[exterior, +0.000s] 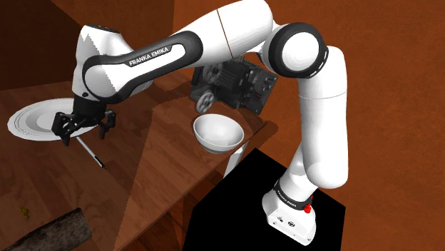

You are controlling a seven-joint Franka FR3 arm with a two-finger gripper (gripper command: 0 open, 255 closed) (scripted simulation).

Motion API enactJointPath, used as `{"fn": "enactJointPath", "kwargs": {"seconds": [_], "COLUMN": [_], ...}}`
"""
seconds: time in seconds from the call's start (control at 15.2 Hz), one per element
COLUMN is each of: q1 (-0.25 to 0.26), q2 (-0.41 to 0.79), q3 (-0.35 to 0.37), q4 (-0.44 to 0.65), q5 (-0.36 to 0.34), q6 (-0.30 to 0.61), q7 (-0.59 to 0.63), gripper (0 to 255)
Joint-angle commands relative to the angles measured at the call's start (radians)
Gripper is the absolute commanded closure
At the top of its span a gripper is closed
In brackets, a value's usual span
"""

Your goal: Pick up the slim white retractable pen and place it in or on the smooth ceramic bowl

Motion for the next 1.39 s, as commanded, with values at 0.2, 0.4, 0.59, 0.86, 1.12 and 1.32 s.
{"fn": "enactJointPath", "kwargs": {"seconds": [0.2, 0.4, 0.59, 0.86, 1.12, 1.32], "q1": [0.0, 0.0, 0.001, 0.001, -0.001, -0.004], "q2": [0.002, 0.001, 0.001, 0.002, -0.012, -0.03], "q3": [0.0, 0.0, 0.0, 0.0, 0.002, 0.005], "q4": [0.001, 0.0, 0.001, 0.001, 0.009, 0.023], "q5": [0.0, 0.0, -0.001, -0.001, 0.002, 0.006], "q6": [0.001, 0.001, 0.001, 0.001, -0.019, -0.051], "q7": [0.0, 0.0, 0.001, 0.001, 0.002, 0.004], "gripper": [0, 255, 255, 255, 255, 255]}}
